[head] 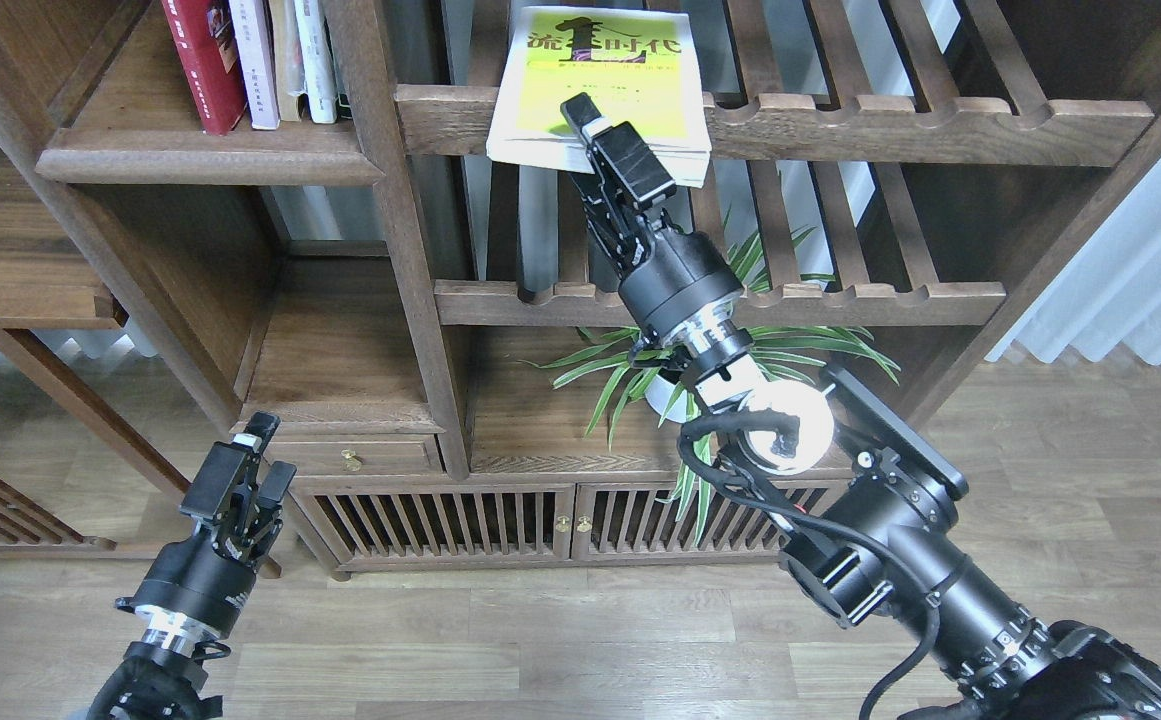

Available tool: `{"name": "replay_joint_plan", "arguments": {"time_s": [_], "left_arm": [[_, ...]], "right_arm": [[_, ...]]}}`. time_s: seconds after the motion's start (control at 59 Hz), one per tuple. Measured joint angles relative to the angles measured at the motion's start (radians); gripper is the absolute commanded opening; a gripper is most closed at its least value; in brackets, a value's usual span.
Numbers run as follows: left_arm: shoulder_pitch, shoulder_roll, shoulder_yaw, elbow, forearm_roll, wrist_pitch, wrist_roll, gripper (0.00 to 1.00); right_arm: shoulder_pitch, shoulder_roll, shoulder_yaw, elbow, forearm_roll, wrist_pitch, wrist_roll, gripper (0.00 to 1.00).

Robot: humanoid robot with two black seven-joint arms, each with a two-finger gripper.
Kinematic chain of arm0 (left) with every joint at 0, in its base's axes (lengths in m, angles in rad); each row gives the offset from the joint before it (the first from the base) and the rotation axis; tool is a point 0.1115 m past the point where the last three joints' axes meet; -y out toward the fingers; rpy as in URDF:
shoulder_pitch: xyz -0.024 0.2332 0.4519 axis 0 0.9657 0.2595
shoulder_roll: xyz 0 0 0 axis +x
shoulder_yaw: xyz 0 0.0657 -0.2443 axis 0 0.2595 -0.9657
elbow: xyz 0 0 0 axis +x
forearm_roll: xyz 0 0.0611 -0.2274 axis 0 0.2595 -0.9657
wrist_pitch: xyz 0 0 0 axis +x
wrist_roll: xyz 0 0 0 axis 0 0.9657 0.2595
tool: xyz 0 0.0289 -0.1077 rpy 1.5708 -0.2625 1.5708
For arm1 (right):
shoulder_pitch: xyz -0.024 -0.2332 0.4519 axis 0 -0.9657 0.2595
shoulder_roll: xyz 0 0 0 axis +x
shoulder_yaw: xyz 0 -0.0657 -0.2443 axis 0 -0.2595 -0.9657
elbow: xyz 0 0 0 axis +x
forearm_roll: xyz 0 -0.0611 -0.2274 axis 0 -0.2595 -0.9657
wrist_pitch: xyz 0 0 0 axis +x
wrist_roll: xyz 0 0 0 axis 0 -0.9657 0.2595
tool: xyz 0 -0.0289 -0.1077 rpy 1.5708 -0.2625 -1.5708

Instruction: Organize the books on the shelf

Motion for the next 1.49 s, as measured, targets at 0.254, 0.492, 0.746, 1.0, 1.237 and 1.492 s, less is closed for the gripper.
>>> {"name": "replay_joint_plan", "arguments": {"time_s": [0.254, 0.492, 0.746, 1.0, 1.237, 1.492], "left_arm": [[0.001, 0.010, -0.007, -0.005, -0.001, 0.000, 0.000, 0.99], [0.002, 0.018, -0.024, -0.005, -0.002, 0.000, -0.002, 0.99], [0.000, 0.026, -0.029, 0.005, -0.011, 0.000, -0.002, 0.99], [-0.008, 0.041, -0.029, 0.007, -0.014, 0.000, -0.041, 0.98], [-0.072, 0.093, -0.050, 0.000, -0.185, 0.000, -0.089, 0.97], [-0.129, 0.156, -0.030, -0.030, -0.328, 0.000, -0.098, 0.94]], "right_arm": [[0.002, 0.000, -0.005, 0.001, -0.016, 0.000, 0.047, 0.05], [-0.002, 0.000, -0.022, 0.048, -0.035, 0.007, 0.047, 0.05], [-0.113, 0.000, -0.025, 0.245, -0.048, 0.012, 0.039, 0.05], [-0.265, 0.000, -0.048, 0.351, -0.080, 0.047, 0.027, 0.06], [-0.413, 0.000, -0.066, 0.358, -0.100, 0.160, -0.033, 0.07], [-0.541, 0.000, -0.081, 0.356, -0.101, 0.249, -0.121, 0.09]]}}
